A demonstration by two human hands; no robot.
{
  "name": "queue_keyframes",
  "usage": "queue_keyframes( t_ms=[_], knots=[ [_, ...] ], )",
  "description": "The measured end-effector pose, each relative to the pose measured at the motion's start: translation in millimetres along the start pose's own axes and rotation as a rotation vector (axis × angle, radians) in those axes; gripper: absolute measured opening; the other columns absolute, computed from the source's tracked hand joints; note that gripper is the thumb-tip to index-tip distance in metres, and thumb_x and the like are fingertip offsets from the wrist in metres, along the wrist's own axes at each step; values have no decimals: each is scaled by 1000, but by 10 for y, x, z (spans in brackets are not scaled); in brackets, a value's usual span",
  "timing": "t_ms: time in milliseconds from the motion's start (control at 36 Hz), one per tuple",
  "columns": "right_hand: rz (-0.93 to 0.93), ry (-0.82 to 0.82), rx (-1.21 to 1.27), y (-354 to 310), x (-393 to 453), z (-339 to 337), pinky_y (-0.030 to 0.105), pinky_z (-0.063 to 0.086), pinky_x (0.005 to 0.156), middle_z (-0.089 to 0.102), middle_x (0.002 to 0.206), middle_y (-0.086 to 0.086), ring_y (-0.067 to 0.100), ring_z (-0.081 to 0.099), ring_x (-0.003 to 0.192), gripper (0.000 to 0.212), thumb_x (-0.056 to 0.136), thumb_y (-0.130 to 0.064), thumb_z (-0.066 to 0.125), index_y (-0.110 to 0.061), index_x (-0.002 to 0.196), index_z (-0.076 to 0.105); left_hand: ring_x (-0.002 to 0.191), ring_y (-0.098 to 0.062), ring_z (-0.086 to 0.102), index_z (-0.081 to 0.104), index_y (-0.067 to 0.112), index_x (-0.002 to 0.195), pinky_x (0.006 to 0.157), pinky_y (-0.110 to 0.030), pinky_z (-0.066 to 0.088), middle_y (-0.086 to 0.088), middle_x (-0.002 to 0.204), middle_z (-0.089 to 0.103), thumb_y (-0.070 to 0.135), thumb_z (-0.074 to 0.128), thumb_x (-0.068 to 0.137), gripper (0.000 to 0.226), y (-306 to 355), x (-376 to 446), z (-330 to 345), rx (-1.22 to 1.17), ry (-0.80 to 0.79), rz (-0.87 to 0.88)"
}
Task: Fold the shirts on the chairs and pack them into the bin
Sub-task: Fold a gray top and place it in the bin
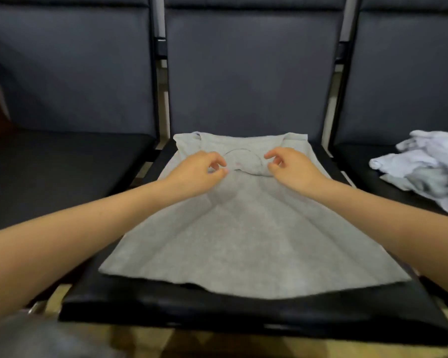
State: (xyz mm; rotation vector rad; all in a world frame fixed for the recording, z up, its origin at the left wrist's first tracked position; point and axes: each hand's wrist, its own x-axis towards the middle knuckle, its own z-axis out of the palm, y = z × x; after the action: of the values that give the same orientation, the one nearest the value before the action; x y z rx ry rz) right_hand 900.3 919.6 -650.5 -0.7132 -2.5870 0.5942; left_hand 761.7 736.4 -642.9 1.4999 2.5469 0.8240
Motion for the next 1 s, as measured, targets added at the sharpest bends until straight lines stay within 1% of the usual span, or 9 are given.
queue_keyframes(
  t_ms=[56, 167, 278, 333, 500, 667, 778, 861, 1000],
  knots=[
    [-96, -57, -15, -93, -325, -50, 26, 39, 75, 59, 95, -3, 13, 52, 83, 23, 94, -18, 52, -16, 114, 64, 96, -9, 58, 67, 15, 103, 72, -12, 39, 7, 100, 64, 31, 54, 96, 22, 149, -275, -43, 18, -36, 77],
    [-267, -185, 32, -219, -993, -137, 28, 45, 73, 61, 84, -7, 8, 53, 74, 10, 91, -30, 60, -23, 94, 67, 86, -11, 58, 66, 16, 93, 79, -25, 44, 10, 88, 61, 35, 54, 94, 23, 364, -860, -48, 26, -173, 201],
    [-475, -486, -70, -258, -1461, -218, 18, 42, 75, 53, 85, -13, 6, 50, 81, 41, 78, -63, 56, -27, 98, 62, 90, -4, 48, 55, 33, 104, 79, -24, 42, 15, 94, 50, 72, 36, 77, 51, 356, -1281, -19, 252, -350, 387],
    [-518, -534, -141, -266, -1557, -224, 16, 41, 79, 48, 91, -17, 2, 46, 86, 49, 75, -67, 58, -28, 104, 59, 100, -2, 43, 51, 36, 113, 84, -25, 42, 15, 104, 47, 74, 45, 77, 53, 280, -1388, -19, 355, -433, 416],
    [-481, -453, -208, -308, -1529, -151, 23, 39, 76, 50, 91, -11, 9, 48, 84, 18, 92, -31, 61, -17, 103, 62, 90, -5, 47, 56, 27, 95, 81, -24, 41, 9, 97, 53, 35, 58, 94, 8, 131, -1389, 12, 208, -357, 410],
    [-237, -389, -46, -319, -1399, -78, 15, 35, 62, 47, 75, -13, 3, 44, 67, 10, 102, -21, 46, -17, 92, 46, 61, -4, 43, 47, 19, 89, 59, -14, 35, 9, 70, 48, 20, 46, 101, 12, 179, -1271, 71, -60, -250, 120],
    [-219, -381, -71, -279, -1351, 3, 27, 30, 67, 44, 75, -13, 16, 47, 75, 10, 103, -22, 41, -16, 96, 42, 64, -5, 43, 47, 17, 95, 58, -16, 34, 6, 73, 49, 19, 40, 102, 11, 123, -1162, 147, -107, -221, 24],
    [-222, -375, -68, -289, -1311, 43, 32, 42, 77, 56, 85, -10, 13, 54, 82, 20, 98, -41, 50, -22, 102, 50, 70, -7, 47, 48, 19, 101, 62, -19, 35, 5, 80, 53, 25, 39, 103, 11, 104, -1091, 162, -64, -204, 53],
    [-252, -353, -104, -226, -1139, -47, 31, 44, 78, 64, 89, -2, 18, 57, 84, 27, 91, -42, 63, -15, 95, 62, 80, -14, 56, 54, 23, 109, 74, -30, 43, 6, 87, 62, 53, 54, 92, 35, 34, -965, -6, 252, -223, 175]
  ],
)
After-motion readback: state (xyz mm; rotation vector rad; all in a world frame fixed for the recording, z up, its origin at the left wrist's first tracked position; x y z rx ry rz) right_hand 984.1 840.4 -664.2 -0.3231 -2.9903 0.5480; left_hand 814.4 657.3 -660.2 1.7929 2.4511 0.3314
